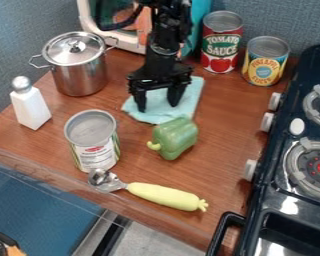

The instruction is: Moved the blue rag to the center of the table

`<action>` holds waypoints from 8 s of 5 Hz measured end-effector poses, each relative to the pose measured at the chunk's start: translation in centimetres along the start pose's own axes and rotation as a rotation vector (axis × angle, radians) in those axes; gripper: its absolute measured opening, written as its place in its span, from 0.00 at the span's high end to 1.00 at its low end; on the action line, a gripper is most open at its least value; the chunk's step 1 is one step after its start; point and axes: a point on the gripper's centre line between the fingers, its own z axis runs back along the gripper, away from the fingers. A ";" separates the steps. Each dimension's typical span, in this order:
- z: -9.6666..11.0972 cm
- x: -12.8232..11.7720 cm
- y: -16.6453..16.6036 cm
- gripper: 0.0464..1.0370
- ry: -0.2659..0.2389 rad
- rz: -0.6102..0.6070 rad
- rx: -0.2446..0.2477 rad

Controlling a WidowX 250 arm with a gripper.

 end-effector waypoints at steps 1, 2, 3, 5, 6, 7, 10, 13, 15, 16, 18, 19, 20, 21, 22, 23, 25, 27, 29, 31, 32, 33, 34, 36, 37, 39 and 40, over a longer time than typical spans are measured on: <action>0.3 -1.5 -1.7 0.04 0.015 -0.041 -0.031; 0.6 -2.7 -4.0 0.04 0.040 -0.073 -0.072; 0.6 -2.8 -5.9 0.04 0.056 -0.084 -0.100; 0.5 -2.4 -6.1 0.04 0.044 -0.088 -0.093; 0.0 -1.4 -3.5 0.04 0.011 -0.061 -0.052; -0.2 0.5 0.1 0.04 -0.022 -0.005 0.003; -0.4 3.3 8.0 0.04 -0.090 0.087 0.137; 0.2 1.9 3.5 0.04 -0.009 0.112 0.032; 0.7 0.6 0.4 0.04 0.023 0.091 -0.012; 0.3 0.5 -0.6 0.04 0.040 0.083 -0.031; 0.0 1.3 -2.7 0.04 0.055 0.058 -0.066; 0.1 1.1 -3.4 0.04 0.059 0.043 -0.070; 0.0 0.9 -3.3 0.04 0.062 0.036 -0.069; -0.1 0.3 -1.8 0.04 0.039 0.009 -0.049; -0.1 0.5 0.7 0.04 0.014 -0.001 -0.018; 0.1 0.8 3.5 0.04 -0.007 -0.007 0.022; 1.1 1.9 8.2 0.04 -0.061 0.040 0.069; 0.2 0.4 5.3 0.04 -0.018 0.021 0.039; 0.1 -1.5 1.1 0.04 0.027 -0.005 -0.020; 0.1 -2.7 -1.2 0.04 0.053 -0.040 -0.064; 0.0 -3.0 -2.0 0.04 0.055 -0.063 -0.078; 0.1 -3.5 -3.2 0.04 0.058 -0.075 -0.098; 0.2 -4.0 -4.6 0.04 0.061 -0.100 -0.113; 0.6 -4.5 -6.4 0.04 0.078 -0.108 -0.128; 0.7 -4.7 -6.2 0.04 0.089 -0.103 -0.114; 2.5 -4.6 -6.0 0.04 0.082 -0.110 -0.056; 4.8 -4.3 -6.7 0.04 -0.034 -0.099 0.036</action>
